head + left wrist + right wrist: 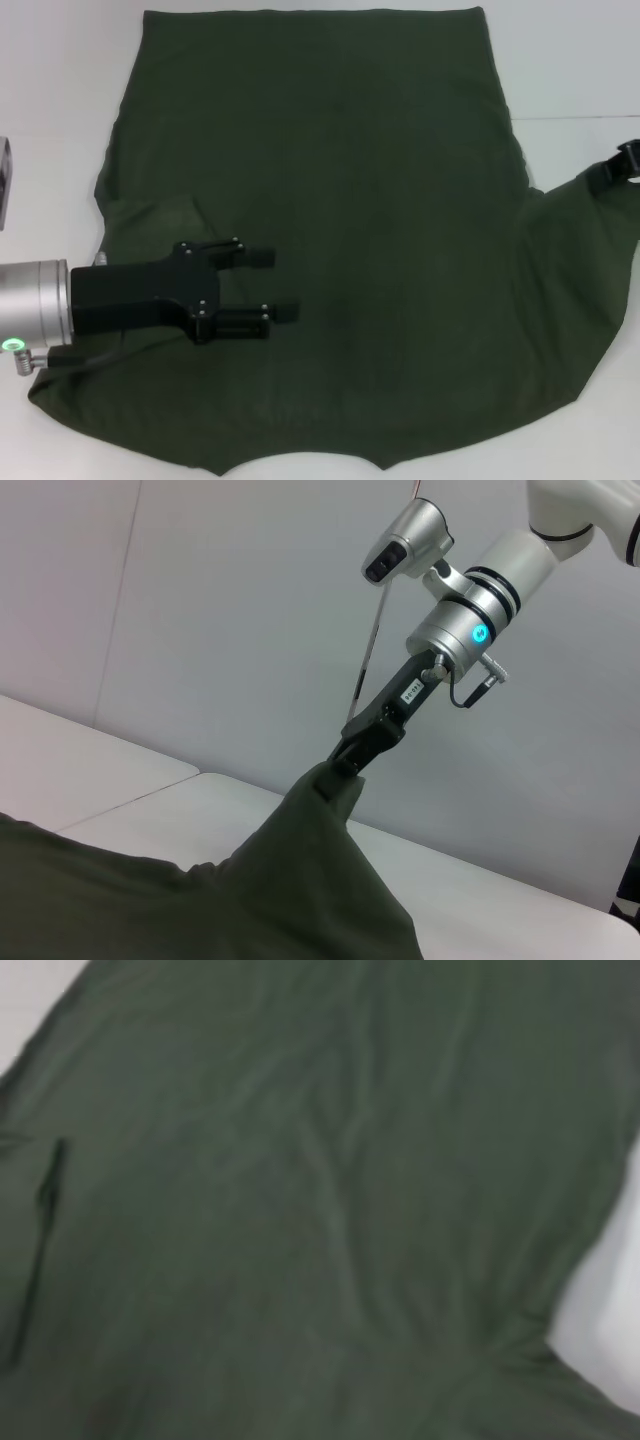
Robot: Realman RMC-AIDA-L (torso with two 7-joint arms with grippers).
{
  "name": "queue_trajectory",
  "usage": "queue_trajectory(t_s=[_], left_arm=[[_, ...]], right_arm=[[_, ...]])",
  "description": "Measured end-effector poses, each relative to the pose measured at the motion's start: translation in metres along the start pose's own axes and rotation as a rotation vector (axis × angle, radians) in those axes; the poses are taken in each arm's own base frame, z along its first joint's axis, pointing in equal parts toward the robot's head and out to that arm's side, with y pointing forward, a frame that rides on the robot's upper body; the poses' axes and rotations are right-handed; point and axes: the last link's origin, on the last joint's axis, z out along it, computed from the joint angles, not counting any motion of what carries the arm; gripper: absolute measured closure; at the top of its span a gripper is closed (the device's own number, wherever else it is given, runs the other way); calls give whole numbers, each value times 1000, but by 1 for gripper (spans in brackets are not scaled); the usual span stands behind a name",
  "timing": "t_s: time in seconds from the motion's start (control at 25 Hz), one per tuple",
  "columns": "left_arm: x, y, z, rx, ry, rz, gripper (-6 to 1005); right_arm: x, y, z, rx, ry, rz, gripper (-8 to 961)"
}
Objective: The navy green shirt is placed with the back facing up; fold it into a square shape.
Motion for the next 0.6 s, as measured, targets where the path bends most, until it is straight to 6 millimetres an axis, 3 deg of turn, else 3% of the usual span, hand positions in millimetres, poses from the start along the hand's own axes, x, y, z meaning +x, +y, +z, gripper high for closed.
queue_trajectory(t_s=[0.28, 0.6], left_arm=[[5, -1, 1, -5, -1, 0, 159], [8, -2, 2, -4, -3, -5, 157]], right_arm=[[-24, 28, 18, -51, -5, -20, 927], [-41, 63, 61, -52, 48, -66, 896]])
